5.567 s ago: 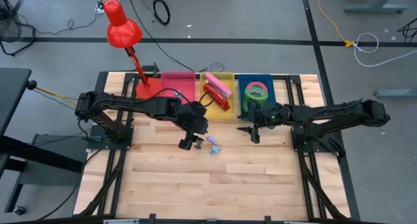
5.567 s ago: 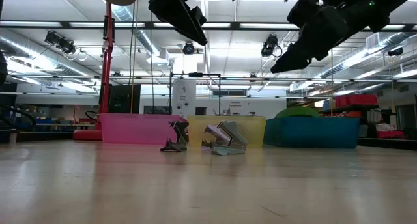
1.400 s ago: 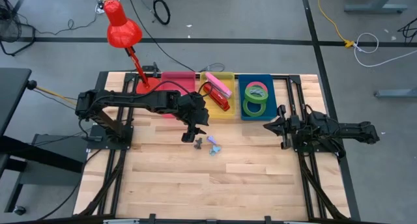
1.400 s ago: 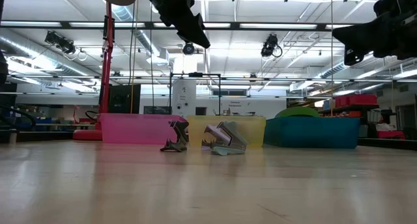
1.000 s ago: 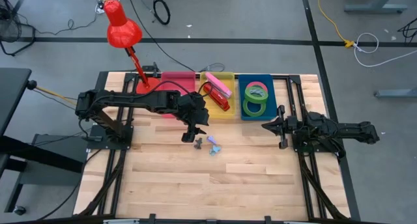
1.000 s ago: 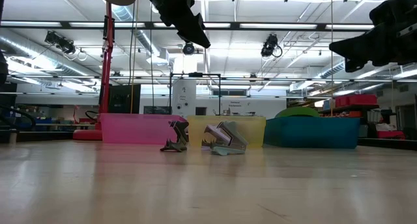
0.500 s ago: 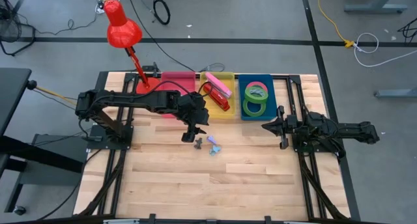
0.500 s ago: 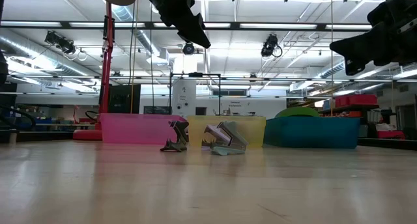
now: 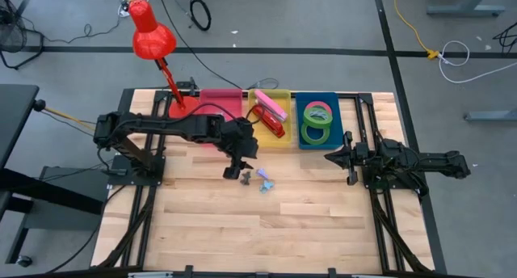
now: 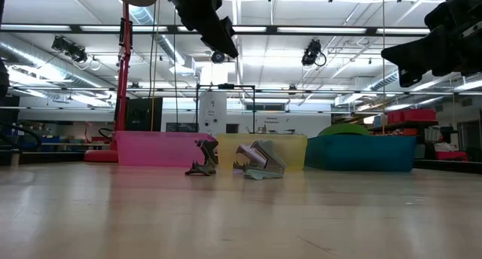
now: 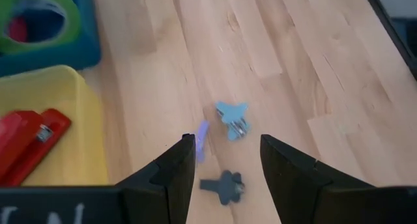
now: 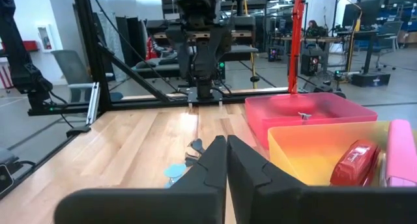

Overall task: Pick and place Stapler, Stapler remover, tape
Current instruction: Put the black staple remover into the pink bin

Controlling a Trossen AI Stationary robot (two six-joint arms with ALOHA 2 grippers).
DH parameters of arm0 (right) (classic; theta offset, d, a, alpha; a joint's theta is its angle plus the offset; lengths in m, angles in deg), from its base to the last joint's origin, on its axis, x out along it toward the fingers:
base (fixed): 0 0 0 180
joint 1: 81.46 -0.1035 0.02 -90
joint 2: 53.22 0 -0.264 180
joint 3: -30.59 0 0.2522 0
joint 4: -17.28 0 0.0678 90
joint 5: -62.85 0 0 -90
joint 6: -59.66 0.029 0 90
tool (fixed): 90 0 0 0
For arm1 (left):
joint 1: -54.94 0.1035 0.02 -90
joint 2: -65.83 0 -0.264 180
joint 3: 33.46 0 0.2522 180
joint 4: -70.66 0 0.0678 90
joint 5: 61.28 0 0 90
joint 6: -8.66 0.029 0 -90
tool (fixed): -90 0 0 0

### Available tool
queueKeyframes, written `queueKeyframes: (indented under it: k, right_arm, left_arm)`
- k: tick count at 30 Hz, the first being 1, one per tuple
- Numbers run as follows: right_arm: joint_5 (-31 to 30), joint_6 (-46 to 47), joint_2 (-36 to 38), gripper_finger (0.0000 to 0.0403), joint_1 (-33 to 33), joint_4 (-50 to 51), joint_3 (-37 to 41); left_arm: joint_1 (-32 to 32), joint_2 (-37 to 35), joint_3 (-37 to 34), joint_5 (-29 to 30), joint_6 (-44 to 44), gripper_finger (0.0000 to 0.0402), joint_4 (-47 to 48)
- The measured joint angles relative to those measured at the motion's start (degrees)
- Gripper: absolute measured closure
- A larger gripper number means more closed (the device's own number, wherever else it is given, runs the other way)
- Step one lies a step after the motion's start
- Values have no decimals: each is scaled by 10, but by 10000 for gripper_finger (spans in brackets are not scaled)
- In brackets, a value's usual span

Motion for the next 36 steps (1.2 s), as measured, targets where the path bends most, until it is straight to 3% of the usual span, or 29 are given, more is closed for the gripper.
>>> queueKeyframes:
  k: [9,20,36]
  right_arm:
    - [0,0,0,387,0,0,0]
    - [0,-1,0,387,0,0,0]
    - [0,-1,0,387,0,0,0]
  left_arm:
    - [-29,0,0,27,19,225,14]
    - [-19,1,-2,32,-1,225,38]
    - [-21,-4,-175,141,-16,225,-43]
